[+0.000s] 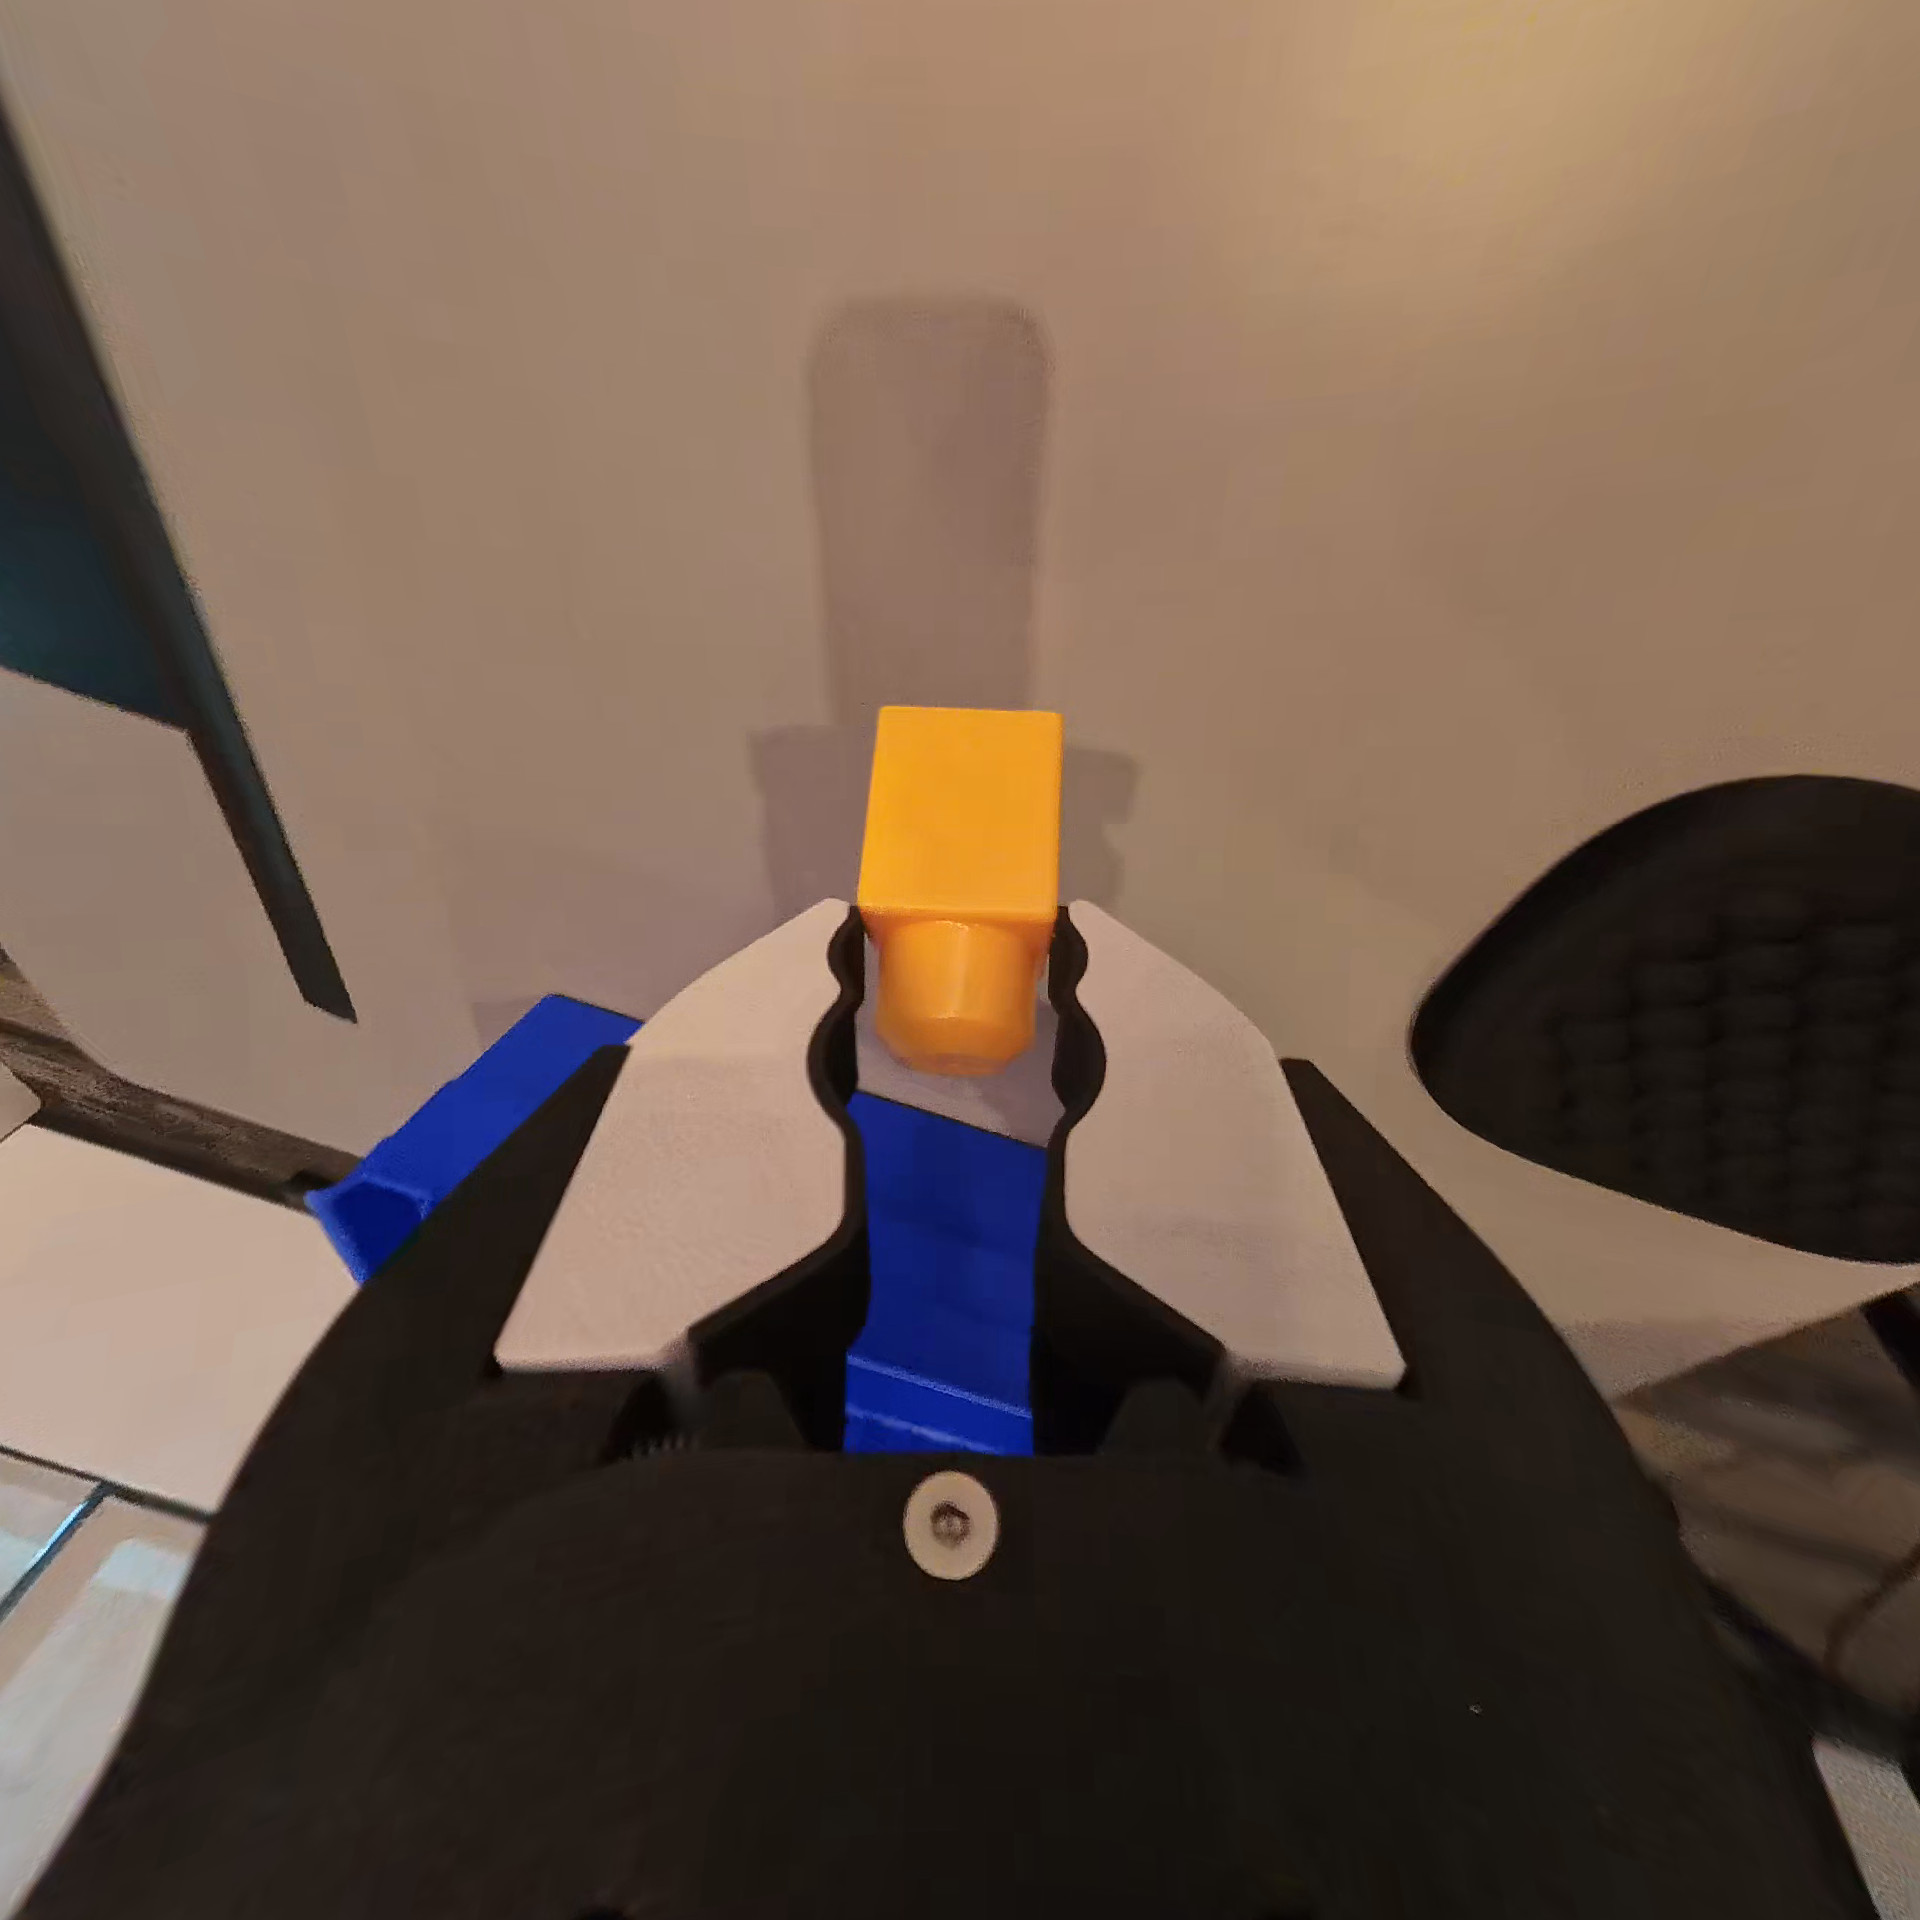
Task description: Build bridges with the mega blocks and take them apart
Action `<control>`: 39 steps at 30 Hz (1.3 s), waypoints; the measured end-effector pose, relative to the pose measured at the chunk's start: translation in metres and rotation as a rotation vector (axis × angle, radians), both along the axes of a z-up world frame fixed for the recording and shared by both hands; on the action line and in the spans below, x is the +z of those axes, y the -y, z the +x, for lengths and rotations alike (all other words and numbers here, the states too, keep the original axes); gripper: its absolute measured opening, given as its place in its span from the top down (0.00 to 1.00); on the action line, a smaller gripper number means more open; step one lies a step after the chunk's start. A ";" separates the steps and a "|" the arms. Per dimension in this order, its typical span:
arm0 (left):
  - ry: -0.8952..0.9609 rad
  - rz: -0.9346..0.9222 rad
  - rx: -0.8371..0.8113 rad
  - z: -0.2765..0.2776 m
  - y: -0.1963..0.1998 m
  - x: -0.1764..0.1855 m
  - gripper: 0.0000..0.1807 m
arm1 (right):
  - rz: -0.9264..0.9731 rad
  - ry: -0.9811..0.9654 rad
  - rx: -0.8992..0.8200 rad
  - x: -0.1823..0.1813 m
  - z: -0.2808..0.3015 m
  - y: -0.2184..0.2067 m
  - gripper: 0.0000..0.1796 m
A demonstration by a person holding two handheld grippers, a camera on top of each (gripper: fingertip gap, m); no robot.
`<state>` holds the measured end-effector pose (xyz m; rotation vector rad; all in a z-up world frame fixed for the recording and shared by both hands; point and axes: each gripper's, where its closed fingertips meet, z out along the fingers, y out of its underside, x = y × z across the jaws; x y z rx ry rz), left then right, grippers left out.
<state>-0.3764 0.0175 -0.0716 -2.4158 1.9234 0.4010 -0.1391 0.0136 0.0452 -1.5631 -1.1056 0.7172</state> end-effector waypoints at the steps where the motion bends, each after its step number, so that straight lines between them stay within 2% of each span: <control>1: -0.035 -0.026 -0.011 0.003 0.001 -0.005 0.81 | -0.016 -0.025 -0.002 0.002 0.002 -0.001 0.86; 6: -0.166 -0.068 -0.073 0.016 -0.002 -0.024 0.81 | -0.056 -0.042 -0.040 -0.003 0.017 -0.010 0.86; 11: -0.228 -0.129 -0.096 0.024 0.006 -0.040 0.81 | -0.139 -0.144 -0.018 -0.003 0.022 -0.013 0.86; 26: -0.222 -0.079 -0.097 0.032 -0.003 -0.049 0.81 | -0.230 -0.204 0.008 -0.012 0.030 -0.019 0.86; 29: -0.198 -0.051 -0.095 0.036 -0.006 -0.047 0.81 | -0.228 -0.214 0.008 -0.011 0.031 -0.019 0.86; 34: -0.146 -0.018 -0.062 0.043 -0.010 -0.040 0.73 | -0.225 -0.188 0.007 -0.015 0.031 -0.019 0.86; 39: 0.044 0.025 -0.029 0.051 -0.007 -0.014 0.76 | -0.219 -0.170 0.007 -0.017 0.029 -0.019 0.86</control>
